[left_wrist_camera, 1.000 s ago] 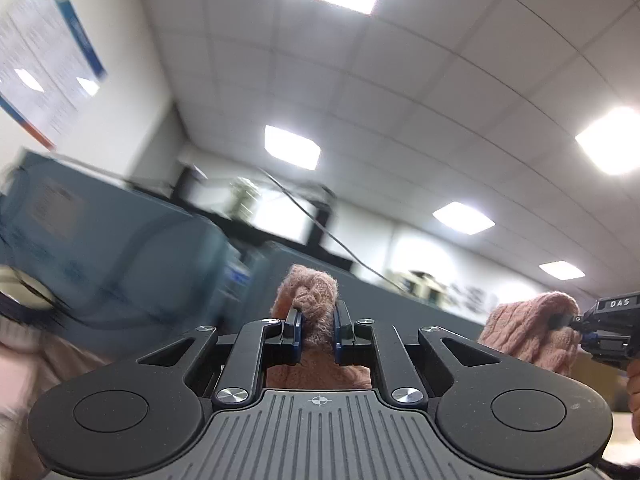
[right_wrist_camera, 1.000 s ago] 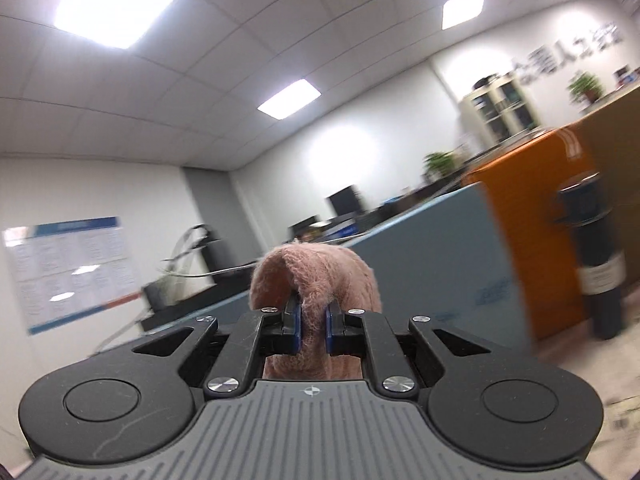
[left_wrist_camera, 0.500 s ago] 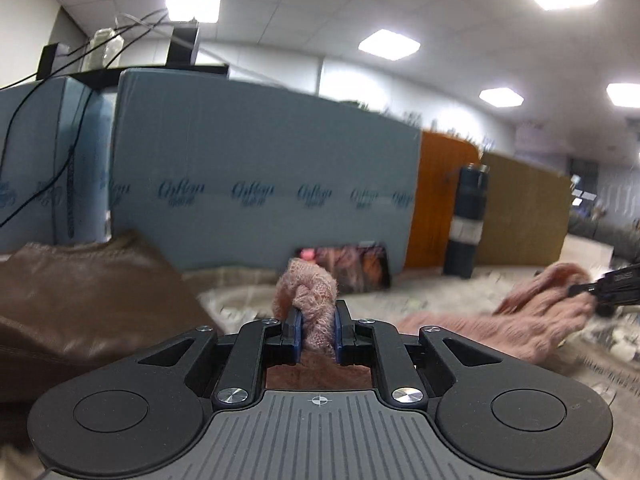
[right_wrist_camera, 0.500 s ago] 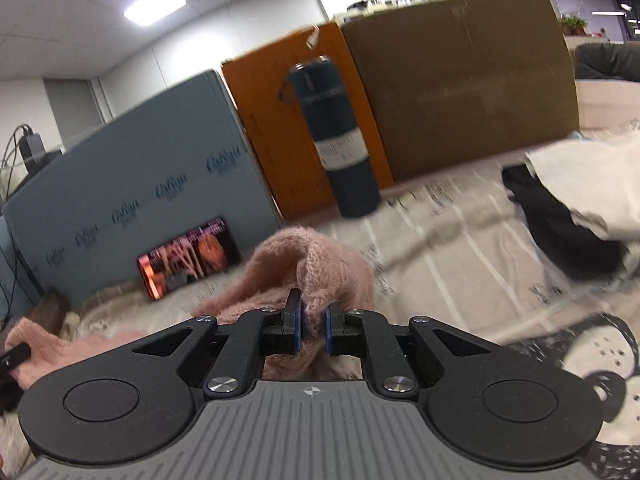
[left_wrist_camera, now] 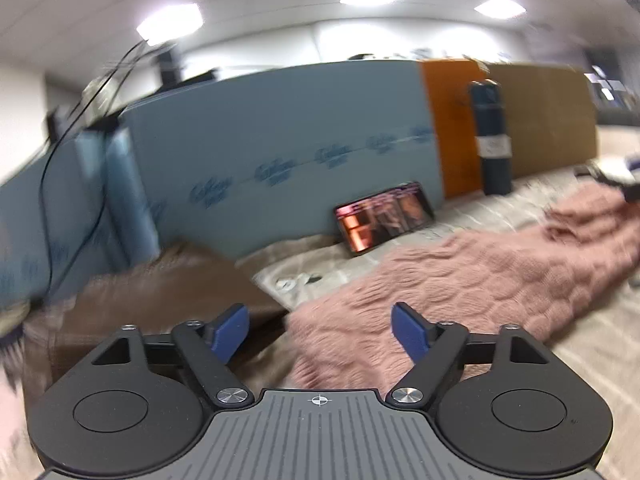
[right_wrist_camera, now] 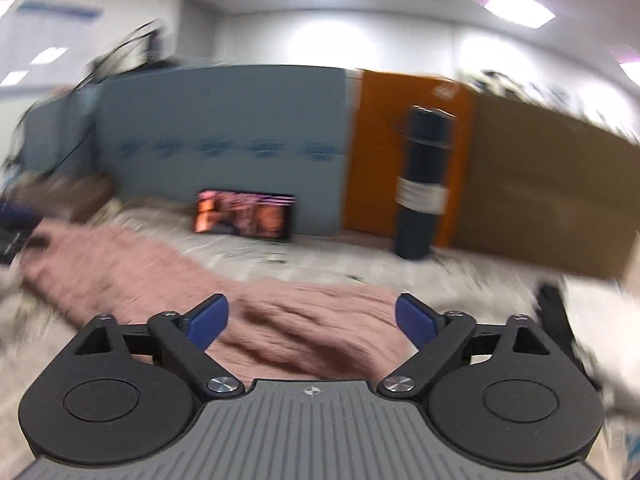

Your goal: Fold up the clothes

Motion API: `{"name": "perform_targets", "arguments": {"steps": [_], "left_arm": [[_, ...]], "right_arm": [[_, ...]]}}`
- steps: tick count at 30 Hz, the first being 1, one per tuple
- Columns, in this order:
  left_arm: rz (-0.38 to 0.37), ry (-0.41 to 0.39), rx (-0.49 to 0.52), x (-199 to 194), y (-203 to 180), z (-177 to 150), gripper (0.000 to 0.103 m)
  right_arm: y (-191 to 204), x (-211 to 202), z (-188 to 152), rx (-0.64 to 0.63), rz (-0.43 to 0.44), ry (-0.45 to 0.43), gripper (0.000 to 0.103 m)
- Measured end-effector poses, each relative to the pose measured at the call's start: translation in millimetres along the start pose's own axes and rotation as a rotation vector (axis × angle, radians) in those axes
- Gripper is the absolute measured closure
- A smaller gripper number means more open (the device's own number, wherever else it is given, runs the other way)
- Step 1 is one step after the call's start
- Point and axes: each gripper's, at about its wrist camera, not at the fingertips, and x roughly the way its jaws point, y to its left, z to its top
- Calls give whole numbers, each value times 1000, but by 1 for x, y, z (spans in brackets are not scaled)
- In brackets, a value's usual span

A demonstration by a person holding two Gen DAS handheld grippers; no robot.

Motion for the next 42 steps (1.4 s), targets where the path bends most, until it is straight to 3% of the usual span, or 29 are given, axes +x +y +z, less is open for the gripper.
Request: {"name": "perform_targets", "arguments": {"steps": [7, 11, 13, 15, 16, 17, 21, 24, 25, 28, 31, 34, 38, 42], "left_arm": [[-171, 26, 161, 32, -12, 26, 9], [-327, 138, 141, 74, 3, 42, 9], [-411, 250, 24, 99, 16, 44, 10], [-463, 315, -64, 111, 20, 37, 10], [-487, 342, -101, 116, 21, 32, 11], [-504, 348, -109, 116, 19, 29, 11], [-560, 328, -83, 108, 9, 20, 29], [-588, 294, -101, 98, 9, 16, 63], [-597, 281, -108, 95, 9, 15, 70], [-576, 240, -86, 84, 6, 18, 74], [-561, 201, -108, 78, 12, 25, 74], [-547, 245, -67, 82, 5, 26, 73], [-513, 264, -84, 89, 4, 23, 64], [-454, 258, -35, 87, -1, 26, 39]], "right_arm": [[4, 52, 1, 18, 81, 114, 10], [-5, 61, -7, 89, 80, 143, 10], [-10, 63, -11, 127, 74, 150, 14], [-16, 62, -12, 168, 56, 144, 23], [-19, 61, -13, 188, 47, 140, 34], [-23, 61, -14, 209, 38, 137, 50], [-35, 59, -17, 291, 3, 123, 77], [-48, 53, -18, 359, -21, 76, 86], [-53, 49, -18, 378, -34, 52, 87], [-72, 32, -17, 454, -84, -49, 89], [-99, 12, -18, 562, -151, -153, 90], [-128, -7, -27, 700, -230, -195, 90], [-160, -17, -46, 860, -280, -148, 90], [-172, -2, -60, 930, -328, -13, 89]]}}
